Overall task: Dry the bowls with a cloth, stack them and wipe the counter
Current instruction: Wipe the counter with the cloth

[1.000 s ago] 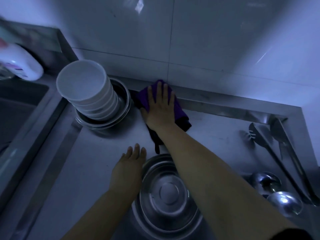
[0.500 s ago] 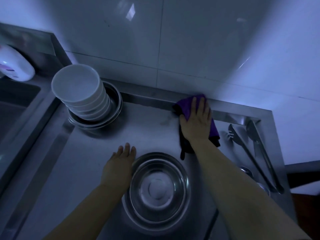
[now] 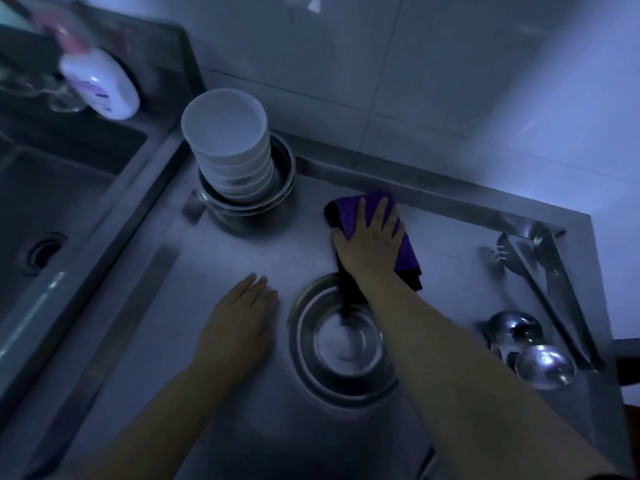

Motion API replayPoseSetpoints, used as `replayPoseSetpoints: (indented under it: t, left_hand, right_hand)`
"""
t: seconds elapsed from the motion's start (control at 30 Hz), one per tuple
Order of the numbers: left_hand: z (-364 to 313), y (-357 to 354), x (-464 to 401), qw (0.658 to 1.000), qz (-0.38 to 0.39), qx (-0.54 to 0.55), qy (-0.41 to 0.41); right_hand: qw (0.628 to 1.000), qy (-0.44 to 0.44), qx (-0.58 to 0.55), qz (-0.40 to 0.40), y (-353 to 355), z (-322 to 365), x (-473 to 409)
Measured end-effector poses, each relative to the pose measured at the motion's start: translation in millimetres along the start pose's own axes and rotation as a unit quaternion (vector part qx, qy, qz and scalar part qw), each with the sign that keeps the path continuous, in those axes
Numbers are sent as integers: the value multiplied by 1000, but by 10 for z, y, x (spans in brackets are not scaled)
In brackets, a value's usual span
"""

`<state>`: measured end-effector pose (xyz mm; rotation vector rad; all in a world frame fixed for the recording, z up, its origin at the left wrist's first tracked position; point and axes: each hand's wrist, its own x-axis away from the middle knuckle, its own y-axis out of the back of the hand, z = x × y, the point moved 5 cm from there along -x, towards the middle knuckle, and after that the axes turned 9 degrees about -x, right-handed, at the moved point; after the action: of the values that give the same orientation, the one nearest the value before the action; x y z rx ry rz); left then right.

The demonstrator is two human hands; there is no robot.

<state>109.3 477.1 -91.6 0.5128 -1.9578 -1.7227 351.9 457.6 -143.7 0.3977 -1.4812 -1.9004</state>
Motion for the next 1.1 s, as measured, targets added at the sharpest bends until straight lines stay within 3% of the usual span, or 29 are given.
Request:
replayPoseSetpoints:
  t: [0.33,0.67,0.9,1.1]
  left_hand:
    - [803,107,1148,980,28,46,190]
    - [1112,89,1577,956,-31,96,276]
    - [1075,-9,1928,959,-36,87,267]
    - [828,-152,2113,967,9,113,229]
  right_hand:
    - [977,196,23,81,-486,1174,666]
    - [938,324,35,119,-1010,1792,1965]
    - [916,372,0,149,-1115,1638,3219]
    - [948,293,26,122,-770,813,3285]
